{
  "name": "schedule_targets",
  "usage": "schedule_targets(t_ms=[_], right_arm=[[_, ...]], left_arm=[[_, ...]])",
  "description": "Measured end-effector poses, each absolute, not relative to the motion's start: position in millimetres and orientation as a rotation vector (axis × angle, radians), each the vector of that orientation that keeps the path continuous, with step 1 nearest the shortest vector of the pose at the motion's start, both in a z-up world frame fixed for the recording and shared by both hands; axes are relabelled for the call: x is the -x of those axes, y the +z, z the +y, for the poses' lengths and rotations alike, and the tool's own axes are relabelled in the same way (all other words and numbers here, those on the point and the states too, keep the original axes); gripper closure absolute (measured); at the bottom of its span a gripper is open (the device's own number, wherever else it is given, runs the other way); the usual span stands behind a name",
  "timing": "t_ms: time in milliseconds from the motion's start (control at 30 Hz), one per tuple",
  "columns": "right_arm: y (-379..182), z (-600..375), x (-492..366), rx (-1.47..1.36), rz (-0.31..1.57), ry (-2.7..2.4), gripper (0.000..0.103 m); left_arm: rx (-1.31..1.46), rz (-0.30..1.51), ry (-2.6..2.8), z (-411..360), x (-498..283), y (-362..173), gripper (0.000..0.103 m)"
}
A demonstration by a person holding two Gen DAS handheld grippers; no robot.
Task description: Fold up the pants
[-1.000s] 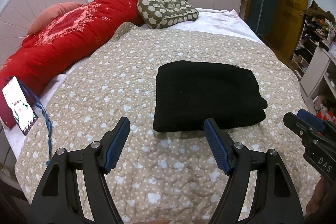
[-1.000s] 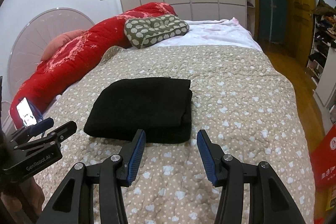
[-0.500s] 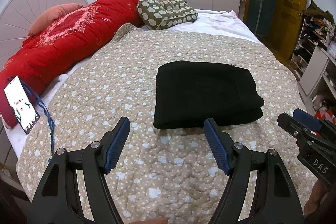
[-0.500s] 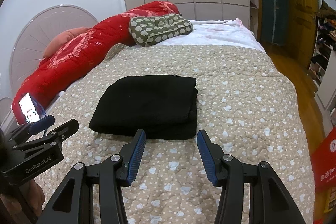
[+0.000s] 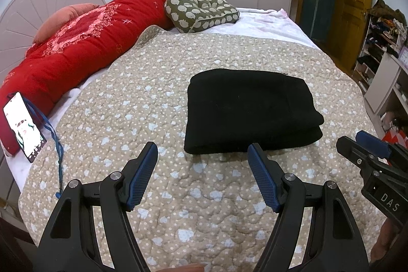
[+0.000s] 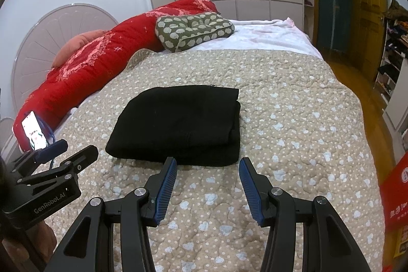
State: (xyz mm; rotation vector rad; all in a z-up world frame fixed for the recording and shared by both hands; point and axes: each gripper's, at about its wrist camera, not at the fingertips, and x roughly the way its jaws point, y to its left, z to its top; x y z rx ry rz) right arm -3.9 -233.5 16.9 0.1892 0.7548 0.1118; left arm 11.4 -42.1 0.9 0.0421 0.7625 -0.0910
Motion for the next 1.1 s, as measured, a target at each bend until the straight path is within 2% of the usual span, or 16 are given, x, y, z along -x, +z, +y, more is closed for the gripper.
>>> schedule_targets(t_ms=[1100], right_arm=[[8.6, -232.4, 3.0, -0.207, 0.768, 0.115, 0.054]], left_arm=[[-0.023, 0.775, -0.092, -42.2, -14.4, -5.5, 0.03]])
